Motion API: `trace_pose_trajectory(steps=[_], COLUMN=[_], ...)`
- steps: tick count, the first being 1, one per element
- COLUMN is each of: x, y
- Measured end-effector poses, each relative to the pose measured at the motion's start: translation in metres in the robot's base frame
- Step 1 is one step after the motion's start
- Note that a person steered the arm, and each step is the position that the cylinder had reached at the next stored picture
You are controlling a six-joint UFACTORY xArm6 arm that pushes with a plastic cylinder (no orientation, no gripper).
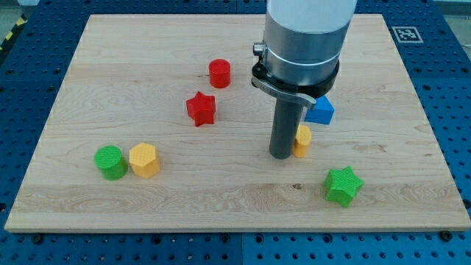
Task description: Move the green star closer to the yellow heart
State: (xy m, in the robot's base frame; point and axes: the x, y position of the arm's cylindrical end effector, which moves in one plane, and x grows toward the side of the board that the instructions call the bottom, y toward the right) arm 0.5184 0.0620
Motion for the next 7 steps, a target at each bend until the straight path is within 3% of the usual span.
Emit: trace_pose_trajectory(steps=[5,7], x=[0.019,0.085], y=[0.018,0.001])
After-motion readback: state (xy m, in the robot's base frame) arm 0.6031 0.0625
